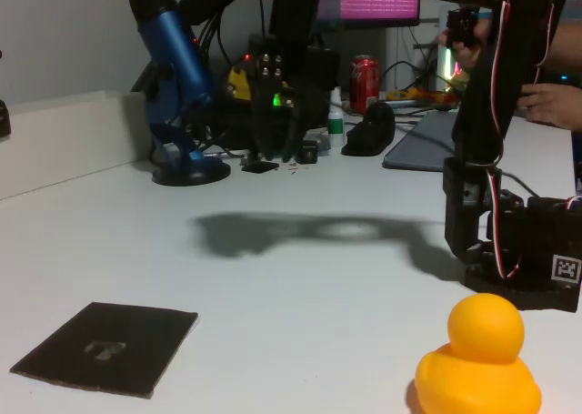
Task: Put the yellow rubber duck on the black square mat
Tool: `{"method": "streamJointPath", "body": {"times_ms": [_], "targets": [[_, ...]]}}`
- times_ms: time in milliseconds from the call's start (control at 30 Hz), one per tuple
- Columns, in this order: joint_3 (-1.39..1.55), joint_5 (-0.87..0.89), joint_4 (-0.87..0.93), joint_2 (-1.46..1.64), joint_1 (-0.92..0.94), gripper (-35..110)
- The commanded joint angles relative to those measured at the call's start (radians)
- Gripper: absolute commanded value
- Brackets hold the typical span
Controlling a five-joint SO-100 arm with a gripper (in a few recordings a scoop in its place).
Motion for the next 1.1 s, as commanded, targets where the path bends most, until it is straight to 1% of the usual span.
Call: {"method": "streamJointPath", "body": {"times_ms": [0,100,233,300,533,633,733,867,1067], "targets": [[-0.034,-0.009,0.075,0.049,-0.032,6],[-0.034,-0.008,0.115,0.057,-0.032,7],[-0.034,-0.008,0.126,0.049,-0.034,8],[-0.034,-0.008,0.126,0.049,-0.034,12],[-0.021,-0.008,0.126,0.049,-0.034,35],[-0.025,-0.014,0.126,0.048,-0.048,40],[-0.032,-0.018,0.115,0.048,-0.051,40],[-0.032,-0.018,0.123,0.048,-0.138,40],[-0.02,-0.008,0.126,0.049,-0.334,40]]}}
